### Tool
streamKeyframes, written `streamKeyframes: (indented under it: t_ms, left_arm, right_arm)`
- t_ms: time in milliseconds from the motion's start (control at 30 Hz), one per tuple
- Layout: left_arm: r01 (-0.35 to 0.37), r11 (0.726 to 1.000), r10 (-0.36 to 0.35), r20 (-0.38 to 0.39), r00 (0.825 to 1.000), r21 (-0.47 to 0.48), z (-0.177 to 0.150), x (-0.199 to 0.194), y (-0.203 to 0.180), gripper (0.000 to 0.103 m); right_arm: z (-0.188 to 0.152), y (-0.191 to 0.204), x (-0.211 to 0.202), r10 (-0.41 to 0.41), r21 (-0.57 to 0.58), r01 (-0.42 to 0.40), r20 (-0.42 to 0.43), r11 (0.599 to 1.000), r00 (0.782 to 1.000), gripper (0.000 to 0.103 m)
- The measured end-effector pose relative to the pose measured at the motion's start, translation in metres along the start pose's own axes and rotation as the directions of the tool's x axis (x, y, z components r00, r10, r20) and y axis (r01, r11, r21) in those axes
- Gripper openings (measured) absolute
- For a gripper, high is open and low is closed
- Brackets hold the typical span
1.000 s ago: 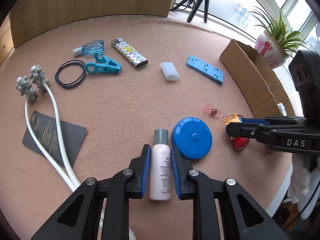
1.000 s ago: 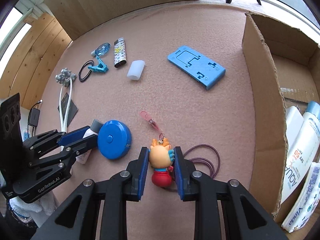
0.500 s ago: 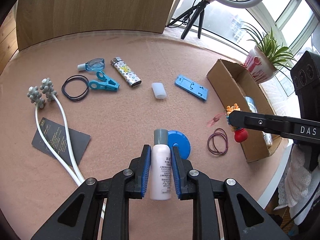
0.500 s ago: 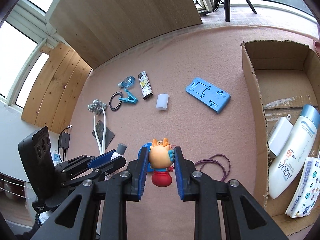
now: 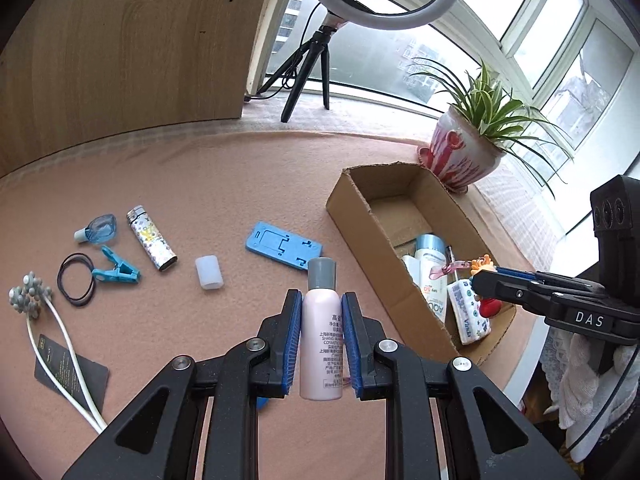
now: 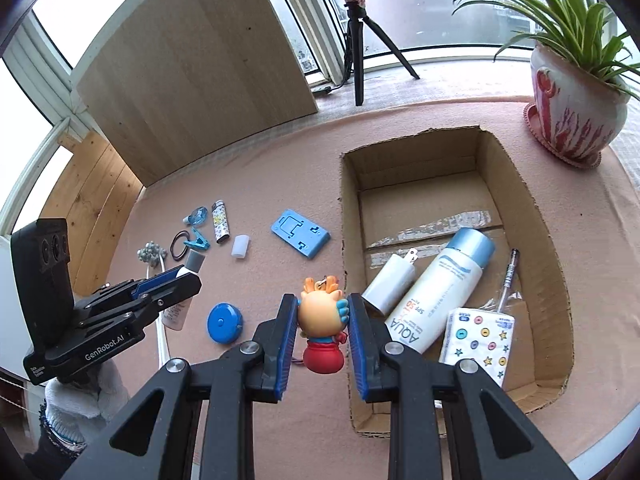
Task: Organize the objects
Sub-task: 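Carry the toy figure and lotion bottle into the box and open both grippers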
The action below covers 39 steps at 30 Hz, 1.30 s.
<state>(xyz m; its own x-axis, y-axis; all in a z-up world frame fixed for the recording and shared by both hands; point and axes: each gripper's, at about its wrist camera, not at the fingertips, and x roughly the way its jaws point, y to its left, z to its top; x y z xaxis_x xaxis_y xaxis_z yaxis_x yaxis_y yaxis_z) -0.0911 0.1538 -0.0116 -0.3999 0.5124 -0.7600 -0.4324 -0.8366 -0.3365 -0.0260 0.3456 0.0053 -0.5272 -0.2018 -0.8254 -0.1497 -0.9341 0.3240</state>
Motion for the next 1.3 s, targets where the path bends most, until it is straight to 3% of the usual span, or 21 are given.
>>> streamKeyframes:
  t_ms: [267,500,933,967,1000,1033,1100,1300]
  left_arm:
    - [0.056,0.995,-0.053,-0.029,0.998,0.086,0.028,0.044,-0.059,0.022]
    - [0.075,0.99,-0.067,-0.075,0.995,0.118,0.033,0.084,-0.096,0.022]
    - [0.064,0.989,-0.049,-0.113,0.992,0.13,0.033,0.114,-0.105,0.022]
    - [0.07,0.989,-0.055,-0.116,0.992,0.13,0.033,0.113,-0.105,0.031]
    - [0.068,0.99,-0.053,-0.12,0.991,0.126,0.034,0.113,-0.105,0.055]
    - [0.072,0.99,-0.059,-0.114,0.992,0.121,0.034,0.111,-0.104,0.064]
    - [0.062,0.989,-0.049,-0.094,0.994,0.133,0.034,0.106,-0.105,0.066]
    - [0.029,0.99,-0.019,-0.071,0.997,0.139,0.032,0.086,-0.093,0.066]
  right_arm:
    - [-0.008,-0.054,-0.014,-0.111,0.064,0.109,0.023,0.992,0.994,0.023]
    - [-0.015,-0.084,-0.01,-0.125,0.112,0.123,0.008,0.986,0.992,0.023]
    - [-0.021,-0.093,0.005,-0.133,0.107,0.136,-0.028,0.985,0.991,0.023]
    - [-0.021,-0.092,0.004,-0.137,0.101,0.138,-0.019,0.985,0.99,0.023]
    - [-0.02,-0.09,0.003,-0.141,0.091,0.141,-0.014,0.986,0.99,0.031]
    - [-0.02,-0.088,0.002,-0.143,0.082,0.143,-0.009,0.986,0.99,0.049]
    - [-0.021,-0.084,-0.003,-0.158,0.068,0.156,0.02,0.985,0.987,0.069]
    - [-0.021,-0.071,-0.011,-0.159,0.054,0.156,0.05,0.986,0.986,0.069]
